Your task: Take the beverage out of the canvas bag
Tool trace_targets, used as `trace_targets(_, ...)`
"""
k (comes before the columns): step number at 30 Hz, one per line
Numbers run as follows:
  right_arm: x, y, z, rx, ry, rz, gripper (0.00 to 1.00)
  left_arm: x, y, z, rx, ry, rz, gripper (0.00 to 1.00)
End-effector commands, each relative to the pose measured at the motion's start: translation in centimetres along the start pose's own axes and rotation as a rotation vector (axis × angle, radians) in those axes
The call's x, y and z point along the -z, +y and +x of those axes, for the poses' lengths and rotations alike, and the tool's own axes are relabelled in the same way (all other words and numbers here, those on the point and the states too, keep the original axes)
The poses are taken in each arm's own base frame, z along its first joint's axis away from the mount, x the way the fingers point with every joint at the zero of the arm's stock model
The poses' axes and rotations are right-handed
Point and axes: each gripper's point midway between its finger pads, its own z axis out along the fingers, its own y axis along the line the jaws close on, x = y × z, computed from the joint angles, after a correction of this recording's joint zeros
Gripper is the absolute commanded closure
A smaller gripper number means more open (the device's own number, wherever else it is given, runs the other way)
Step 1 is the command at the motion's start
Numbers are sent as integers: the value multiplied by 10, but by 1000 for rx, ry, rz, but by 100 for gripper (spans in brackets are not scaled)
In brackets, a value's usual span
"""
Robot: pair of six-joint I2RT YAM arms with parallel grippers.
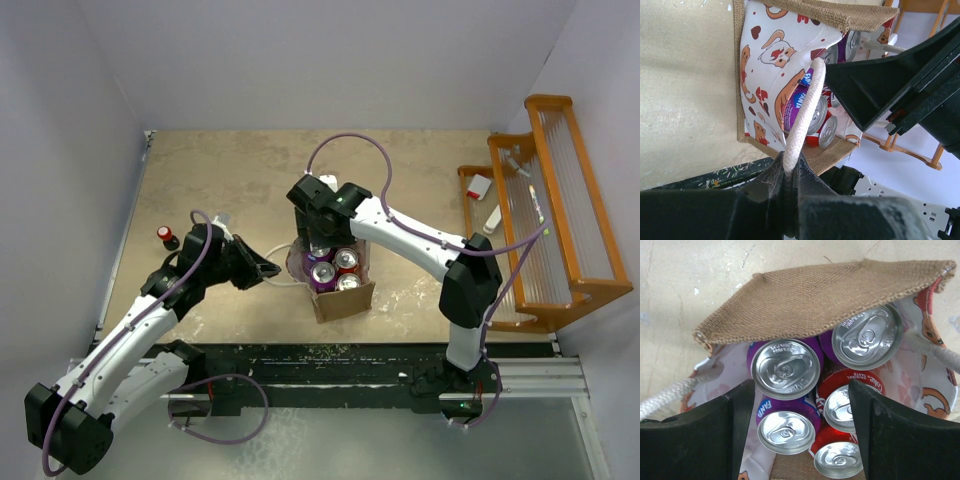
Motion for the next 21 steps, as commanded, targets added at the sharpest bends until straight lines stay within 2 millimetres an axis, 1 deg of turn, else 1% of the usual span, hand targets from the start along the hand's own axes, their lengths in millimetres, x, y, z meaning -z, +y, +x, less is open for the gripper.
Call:
trace_targets(1, 8, 8, -9, -45, -5, -18, 24, 1, -12, -1, 3, -1, 48, 100)
trace_targets(8, -5, 11, 4, -39, 40, -26, 25, 0, -11, -1, 0, 0, 45, 100)
trace_targets(14, -22, 16, 12, -36, 74, -17, 25, -3, -12, -1, -2, 6, 49, 100)
trace_targets(21, -35, 15, 15, -42, 76, 16, 26, -3, -11, 0, -4, 9, 49, 100)
